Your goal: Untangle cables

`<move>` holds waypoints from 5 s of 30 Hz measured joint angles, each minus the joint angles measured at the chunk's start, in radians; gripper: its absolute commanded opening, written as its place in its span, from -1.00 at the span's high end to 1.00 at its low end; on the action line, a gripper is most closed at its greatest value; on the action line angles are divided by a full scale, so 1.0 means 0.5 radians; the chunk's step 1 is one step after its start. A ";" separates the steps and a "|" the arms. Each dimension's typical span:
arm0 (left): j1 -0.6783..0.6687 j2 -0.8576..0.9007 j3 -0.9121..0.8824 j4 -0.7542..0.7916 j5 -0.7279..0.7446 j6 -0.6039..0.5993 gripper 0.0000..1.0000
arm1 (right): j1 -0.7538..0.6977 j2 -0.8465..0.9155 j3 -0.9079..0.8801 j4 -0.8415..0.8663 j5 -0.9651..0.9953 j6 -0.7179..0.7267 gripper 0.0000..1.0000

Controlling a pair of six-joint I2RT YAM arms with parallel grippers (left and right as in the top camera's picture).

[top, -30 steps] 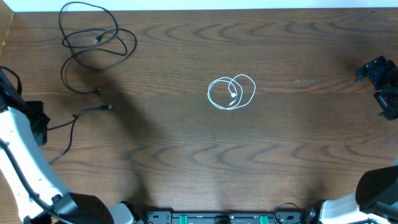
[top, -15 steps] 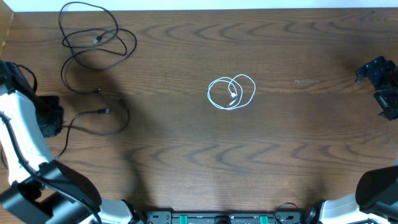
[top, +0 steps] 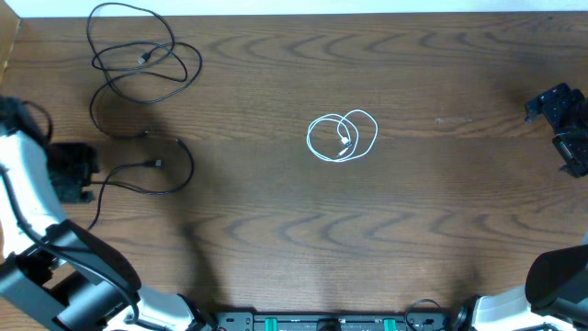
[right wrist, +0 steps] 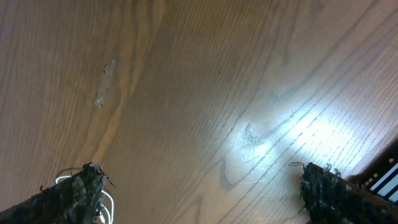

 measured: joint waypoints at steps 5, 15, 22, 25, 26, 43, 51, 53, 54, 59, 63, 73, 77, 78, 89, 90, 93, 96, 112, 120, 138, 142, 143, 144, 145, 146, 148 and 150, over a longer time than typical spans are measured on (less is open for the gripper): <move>0.207 0.001 0.000 0.002 -0.112 -0.053 -0.69 | 0.000 0.000 0.000 -0.001 -0.001 0.000 -0.99; 0.479 0.143 0.000 0.006 -0.247 -0.094 -0.69 | 0.000 0.000 0.000 0.000 -0.001 0.000 -0.99; 0.653 0.444 -0.001 0.080 -0.269 -0.116 -0.70 | 0.000 0.000 0.000 0.000 -0.001 0.000 -0.99; 0.706 0.538 0.000 0.140 -0.269 -0.116 -0.69 | 0.000 0.000 0.000 0.000 -0.001 0.000 -0.99; 0.723 0.566 0.000 0.166 -0.269 -0.116 -0.69 | 0.000 0.000 0.000 0.000 -0.001 0.000 -0.99; 0.806 0.653 -0.001 0.494 -0.275 0.052 -0.69 | 0.000 0.000 0.000 0.000 -0.001 0.000 -0.98; 0.806 0.653 -0.082 0.594 -0.275 0.082 -0.69 | 0.000 0.000 0.000 0.000 -0.001 0.000 -0.98; 0.806 0.653 -0.127 0.619 -0.275 0.090 -0.69 | 0.000 0.000 0.000 0.000 -0.001 0.000 -0.98; 0.806 0.653 -0.147 0.633 -0.273 0.091 -0.69 | 0.000 0.000 0.000 0.000 -0.001 0.000 -0.98; 0.806 0.652 -0.159 0.677 -0.266 0.105 -0.22 | 0.000 0.000 0.000 0.000 -0.001 0.000 -0.99; 0.802 0.652 -0.169 0.717 -0.249 0.095 0.42 | 0.000 0.000 0.000 0.000 0.000 0.000 -0.99; 0.800 0.652 -0.176 0.757 -0.252 0.175 0.85 | 0.000 0.000 0.000 0.000 -0.001 0.000 -0.98; 0.796 0.652 -0.176 0.804 -0.251 0.217 0.85 | 0.000 0.000 0.000 0.000 -0.001 0.000 -0.98; 0.795 0.652 -0.175 0.806 -0.249 0.220 0.85 | 0.000 0.000 0.000 -0.001 -0.001 0.000 -0.99; 0.716 0.657 0.234 0.845 -0.040 0.248 0.85 | 0.000 0.000 0.000 0.000 -0.001 0.000 -0.98; 0.700 0.657 0.269 0.848 -0.025 0.249 0.85 | 0.000 0.000 0.000 0.000 -0.001 0.000 -0.98; 0.632 0.657 0.353 0.886 -0.010 0.271 0.85 | 0.000 0.000 0.000 0.000 -0.001 0.000 -0.98; 0.549 0.657 0.385 0.950 -0.007 0.314 0.85 | 0.000 0.000 0.000 0.000 -0.001 0.000 -0.98; 0.368 0.657 0.385 1.020 -0.150 0.457 -0.65 | 0.000 0.000 0.000 0.000 -0.001 0.000 -0.99; 0.369 0.657 0.385 0.864 -0.213 0.459 -0.67 | 0.000 0.000 0.000 0.000 0.000 0.000 -0.99; 0.057 0.657 0.385 0.642 0.307 0.831 -0.89 | 0.000 0.000 0.000 0.000 -0.001 0.000 -0.99; -0.219 0.657 0.385 0.588 0.367 0.914 -0.89 | 0.000 0.000 0.000 0.000 -0.001 0.000 -0.99; -0.298 0.657 0.385 0.581 0.378 0.932 -0.89 | 0.000 0.000 0.000 0.000 -0.001 0.000 -0.98; -0.375 0.657 0.385 0.574 0.385 0.943 -0.89 | 0.000 0.000 0.000 0.000 0.000 0.000 -0.98; -0.459 0.657 0.385 0.569 0.394 0.951 -0.89 | 0.000 0.000 0.000 0.000 -0.001 0.000 -0.98; -0.542 0.657 0.385 0.568 0.395 0.957 -0.89 | 0.000 0.000 0.000 0.000 -0.001 0.000 -0.98; -0.725 0.657 0.385 0.568 0.404 0.970 -0.89 | 0.000 0.000 0.000 0.000 0.000 0.000 -0.99; -0.887 0.656 0.385 0.569 0.410 0.983 -0.90 | 0.000 0.000 0.000 0.000 0.000 0.000 -0.99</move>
